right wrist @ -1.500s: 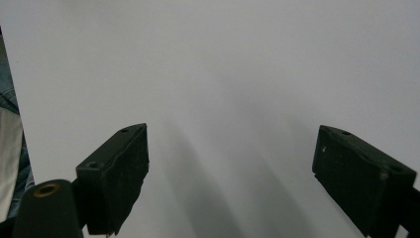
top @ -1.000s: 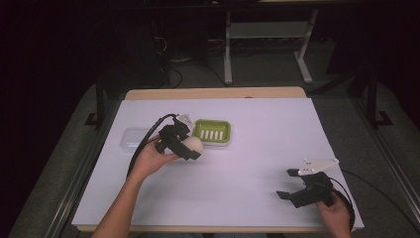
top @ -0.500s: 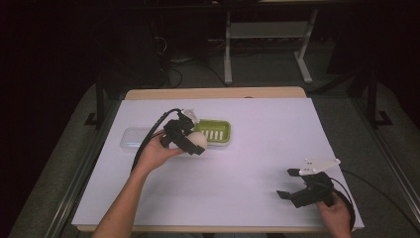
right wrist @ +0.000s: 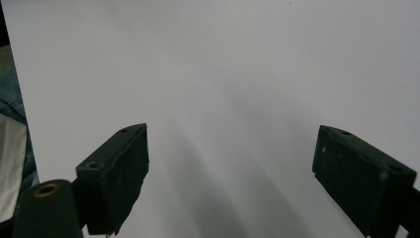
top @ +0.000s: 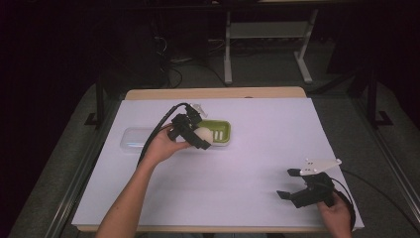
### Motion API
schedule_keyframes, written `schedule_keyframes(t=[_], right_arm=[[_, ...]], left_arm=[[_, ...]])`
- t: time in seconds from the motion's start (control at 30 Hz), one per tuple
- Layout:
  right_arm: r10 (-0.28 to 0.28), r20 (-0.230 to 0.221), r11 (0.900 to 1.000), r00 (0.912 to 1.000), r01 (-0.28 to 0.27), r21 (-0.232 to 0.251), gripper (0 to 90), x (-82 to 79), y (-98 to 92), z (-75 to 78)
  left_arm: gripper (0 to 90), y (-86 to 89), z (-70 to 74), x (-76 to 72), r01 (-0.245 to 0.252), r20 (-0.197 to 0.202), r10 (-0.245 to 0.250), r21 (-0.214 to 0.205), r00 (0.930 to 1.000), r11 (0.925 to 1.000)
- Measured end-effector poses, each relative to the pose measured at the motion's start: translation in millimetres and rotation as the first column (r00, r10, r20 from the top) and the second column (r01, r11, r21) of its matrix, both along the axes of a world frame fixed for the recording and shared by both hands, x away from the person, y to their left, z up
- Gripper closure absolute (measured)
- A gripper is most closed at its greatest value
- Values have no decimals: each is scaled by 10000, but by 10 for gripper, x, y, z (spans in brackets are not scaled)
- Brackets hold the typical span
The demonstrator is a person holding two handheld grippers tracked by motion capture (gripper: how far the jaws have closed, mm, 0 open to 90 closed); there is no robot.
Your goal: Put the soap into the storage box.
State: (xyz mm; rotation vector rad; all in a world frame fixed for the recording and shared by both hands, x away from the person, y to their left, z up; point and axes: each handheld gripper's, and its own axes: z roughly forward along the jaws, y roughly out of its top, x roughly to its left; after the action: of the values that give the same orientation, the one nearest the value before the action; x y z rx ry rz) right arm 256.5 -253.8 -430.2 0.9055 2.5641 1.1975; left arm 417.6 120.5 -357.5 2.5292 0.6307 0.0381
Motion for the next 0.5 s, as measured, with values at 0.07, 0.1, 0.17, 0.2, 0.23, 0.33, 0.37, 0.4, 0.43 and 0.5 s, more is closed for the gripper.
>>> schedule_keyframes(t=[0.07,0.1,0.17,0.2,0.23,0.33,0.37,0.4,0.43,0.5], right_arm=[[-15,-37,10000,10000,15,-1,136,-2,-2,-1],[-19,-34,10000,10000,19,-4,136,-2,-4,-2],[-15,0,10000,10000,15,18,136,-1,-8,-5],[-11,12,10000,10000,11,17,136,-1,-10,-6],[-25,6,10000,10000,25,22,136,-4,-10,-5],[19,38,10000,10000,-20,8,136,-3,-9,-7],[20,36,10000,10000,-20,11,136,-4,-9,-7],[21,31,10000,10000,-21,15,136,-5,-9,-7],[9,21,10000,10000,-9,15,136,-6,-10,-6],[-1,28,10000,10000,1,37,136,-5,-14,-5]], left_arm=[[225,-16,-7,29,37,11,-37,-6,10000,10000],[225,-25,-8,39,35,-8,-35,6,10000,10000],[225,-32,-8,52,35,8,-35,26,10000,10000],[225,-40,-7,81,62,25,-62,40,10000,10000],[225,-41,-4,96,51,-9,-51,35,10000,10000],[225,-44,-11,137,-83,-43,83,-124,10000,9999],[225,-42,-9,153,-42,-13,42,-51,10000,10000],[225,-43,-9,163,-85,-9,85,-62,10000,9999],[225,-44,-8,170,-138,-47,138,-138,9999,9998],[225,-44,-10,189,-160,-28,159,-141,9999,9998]])
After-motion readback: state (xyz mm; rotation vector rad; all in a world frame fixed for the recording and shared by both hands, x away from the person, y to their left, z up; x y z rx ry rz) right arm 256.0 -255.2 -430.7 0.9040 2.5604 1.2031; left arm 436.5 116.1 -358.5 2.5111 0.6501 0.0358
